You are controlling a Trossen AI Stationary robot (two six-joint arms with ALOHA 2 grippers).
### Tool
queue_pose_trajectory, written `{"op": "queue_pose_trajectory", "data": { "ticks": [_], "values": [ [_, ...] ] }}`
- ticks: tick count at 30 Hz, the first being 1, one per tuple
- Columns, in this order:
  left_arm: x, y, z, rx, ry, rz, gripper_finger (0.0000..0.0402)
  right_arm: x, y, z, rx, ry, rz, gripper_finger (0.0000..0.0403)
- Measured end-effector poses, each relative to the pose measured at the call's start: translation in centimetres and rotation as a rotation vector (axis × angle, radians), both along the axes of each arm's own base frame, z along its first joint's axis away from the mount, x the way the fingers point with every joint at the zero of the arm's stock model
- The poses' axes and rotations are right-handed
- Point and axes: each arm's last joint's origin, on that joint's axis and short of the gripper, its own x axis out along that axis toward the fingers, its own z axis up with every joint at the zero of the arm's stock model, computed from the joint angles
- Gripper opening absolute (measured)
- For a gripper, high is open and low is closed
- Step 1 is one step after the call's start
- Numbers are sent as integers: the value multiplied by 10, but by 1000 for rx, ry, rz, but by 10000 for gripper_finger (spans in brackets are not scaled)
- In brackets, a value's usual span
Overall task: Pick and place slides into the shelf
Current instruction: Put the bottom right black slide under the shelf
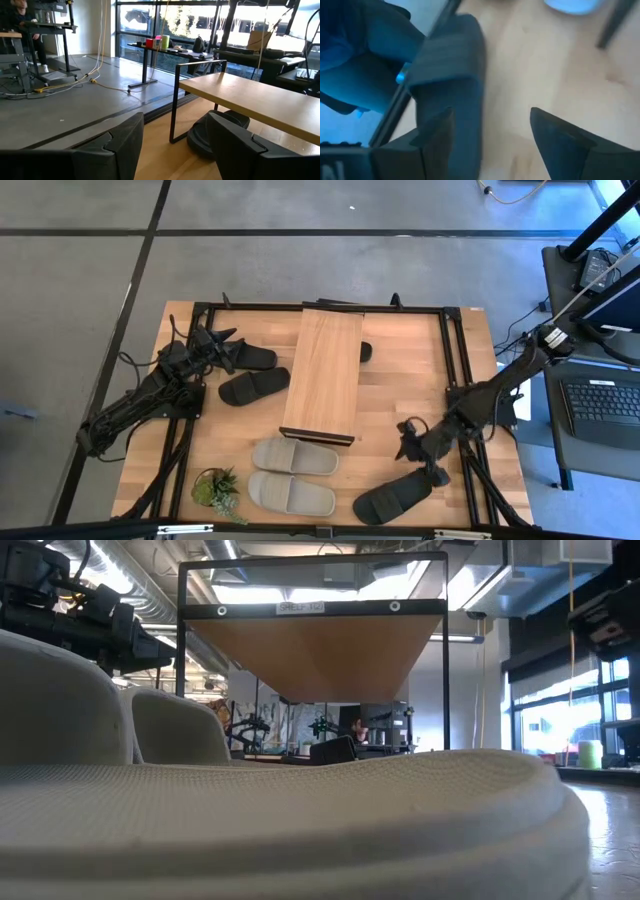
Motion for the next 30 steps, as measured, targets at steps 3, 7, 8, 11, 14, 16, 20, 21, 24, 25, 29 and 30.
{"op": "queue_pose_trajectory", "data": {
  "ticks": [3,7,8,11,14,16,20,21,24,25,29,30],
  "values": [
    [0,0,0,0,0,0,208,5,18,-10,-2,-50,49,256],
    [0,0,0,0,0,0,208,7,28,-31,-96,-25,49,256],
    [0,0,0,0,0,0,208,8,29,-36,-115,-14,34,256],
    [0,0,0,0,0,0,208,12,33,-46,-129,-6,27,256],
    [0,0,0,0,0,0,208,19,39,-51,-104,-56,43,255],
    [0,0,0,0,0,0,208,22,43,-54,-96,-83,54,255],
    [0,0,0,-1,0,0,208,28,48,-60,-78,-123,66,255],
    [0,0,0,0,0,0,208,29,49,-62,-79,-130,71,255],
    [0,0,0,0,0,-1,208,31,51,-66,-75,-137,73,253],
    [0,0,0,0,0,-1,208,31,51,-67,-78,-132,70,250],
    [0,0,0,0,0,0,208,32,52,-71,-68,-118,57,217],
    [0,0,0,0,0,0,208,32,52,-71,-69,-117,57,204]
  ]
}}
